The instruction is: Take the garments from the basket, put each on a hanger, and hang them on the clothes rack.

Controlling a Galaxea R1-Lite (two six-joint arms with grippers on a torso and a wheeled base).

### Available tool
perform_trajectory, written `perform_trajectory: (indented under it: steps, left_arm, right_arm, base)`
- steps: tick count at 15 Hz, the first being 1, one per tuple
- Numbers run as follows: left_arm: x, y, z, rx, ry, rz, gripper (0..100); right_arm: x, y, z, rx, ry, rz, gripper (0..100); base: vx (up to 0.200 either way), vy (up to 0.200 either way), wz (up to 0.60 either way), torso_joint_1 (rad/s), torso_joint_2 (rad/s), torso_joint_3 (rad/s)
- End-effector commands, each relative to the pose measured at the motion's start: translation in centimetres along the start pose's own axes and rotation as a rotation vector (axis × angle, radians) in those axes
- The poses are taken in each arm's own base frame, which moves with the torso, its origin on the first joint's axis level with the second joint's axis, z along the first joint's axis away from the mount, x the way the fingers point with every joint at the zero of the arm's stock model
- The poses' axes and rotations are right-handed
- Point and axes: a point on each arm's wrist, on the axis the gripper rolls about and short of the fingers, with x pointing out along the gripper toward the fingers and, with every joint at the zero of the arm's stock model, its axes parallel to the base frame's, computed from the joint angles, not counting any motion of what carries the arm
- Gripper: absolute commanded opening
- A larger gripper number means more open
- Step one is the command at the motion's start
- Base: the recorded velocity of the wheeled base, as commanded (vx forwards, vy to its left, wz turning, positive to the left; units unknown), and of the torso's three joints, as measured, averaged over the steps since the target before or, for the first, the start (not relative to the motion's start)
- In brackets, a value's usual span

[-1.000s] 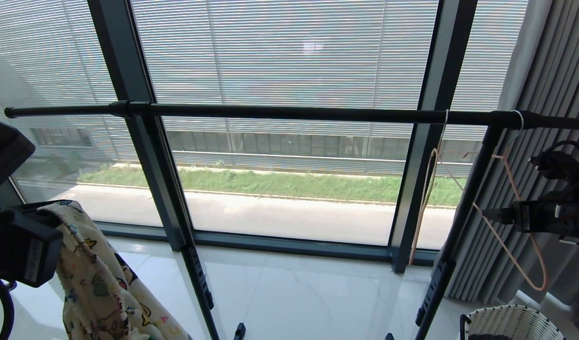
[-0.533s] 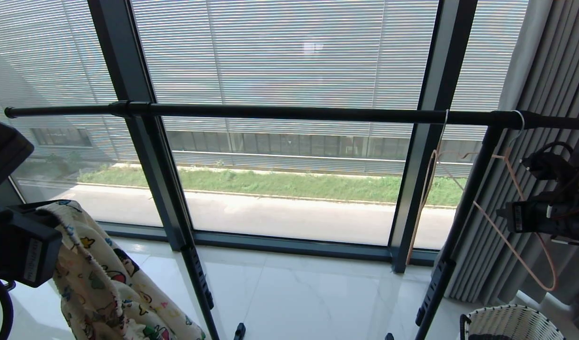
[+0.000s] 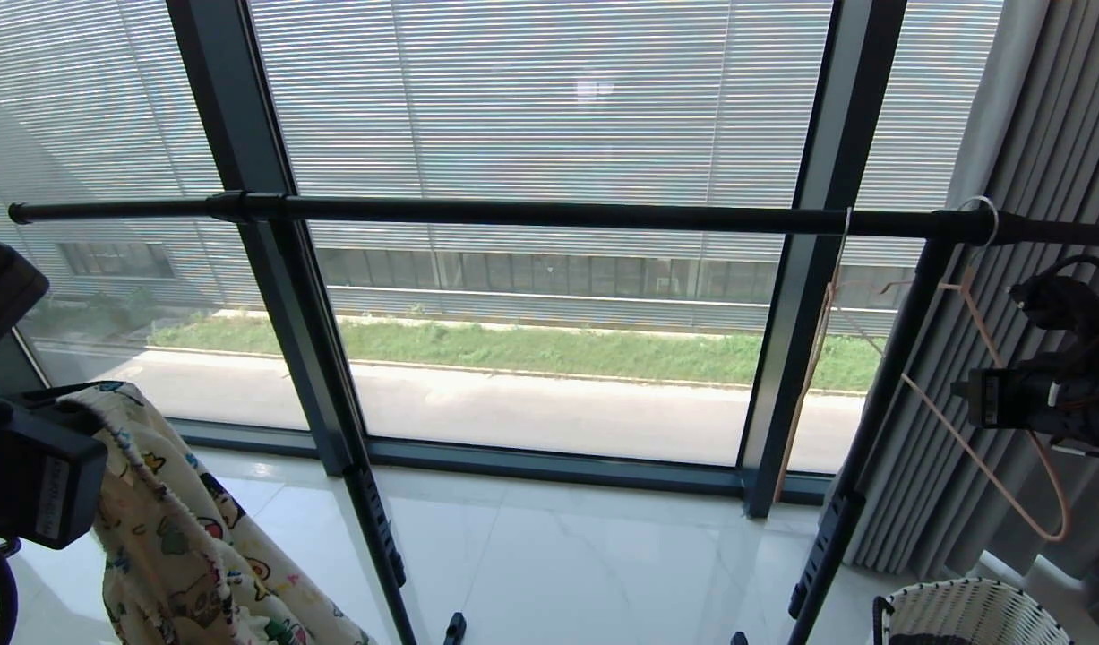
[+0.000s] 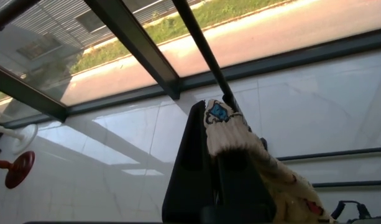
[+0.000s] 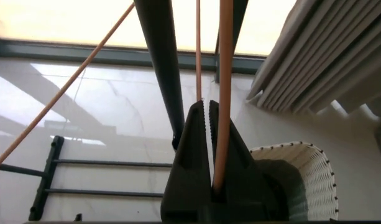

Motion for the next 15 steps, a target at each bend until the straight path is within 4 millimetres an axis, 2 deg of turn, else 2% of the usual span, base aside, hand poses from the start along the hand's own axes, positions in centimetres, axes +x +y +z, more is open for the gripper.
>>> perform_trajectory:
  steps: [1, 4, 8, 11, 15]
  left_arm:
    - [-0.2, 0.0, -0.3, -0.006, -0.007, 0.012, 0]
    - [-0.5, 0.2, -0.3, -0.010, -0.018, 0.022, 0]
    - [-1.1, 0.6, -0.5, -0.017, -0.022, 0.075, 0]
    - [-1.6, 0.9, -0.6, -0.028, -0.032, 0.103, 0]
    - [-1.8, 0.9, -0.6, -0.029, -0.036, 0.104, 0]
  right_arm:
    - [-1.4, 0.1, 0.6, 0.018, -0.064, 0.005, 0]
    - [-3.1, 0.2, 0.4, 0.019, -0.125, 0.010, 0]
    - [-6.5, 0.4, -1.8, 0.009, -0.159, 0.010, 0]
    - [-8.9, 0.4, -3.3, -0.005, -0.185, 0.010, 0]
    - [-11.0, 0.5, -5.2, -0.042, -0.205, 0.009, 0]
  base:
    - [0.000, 0.000, 0.00, 0.000, 0.00, 0.000]
    - [0.000, 0.000, 0.00, 0.000, 0.00, 0.000]
    - [0.000, 0.000, 0.00, 0.000, 0.00, 0.000]
    - [-0.200, 0.000, 0.00, 0.004, 0.00, 0.004]
    - [-0.200, 0.000, 0.00, -0.006, 0.00, 0.006]
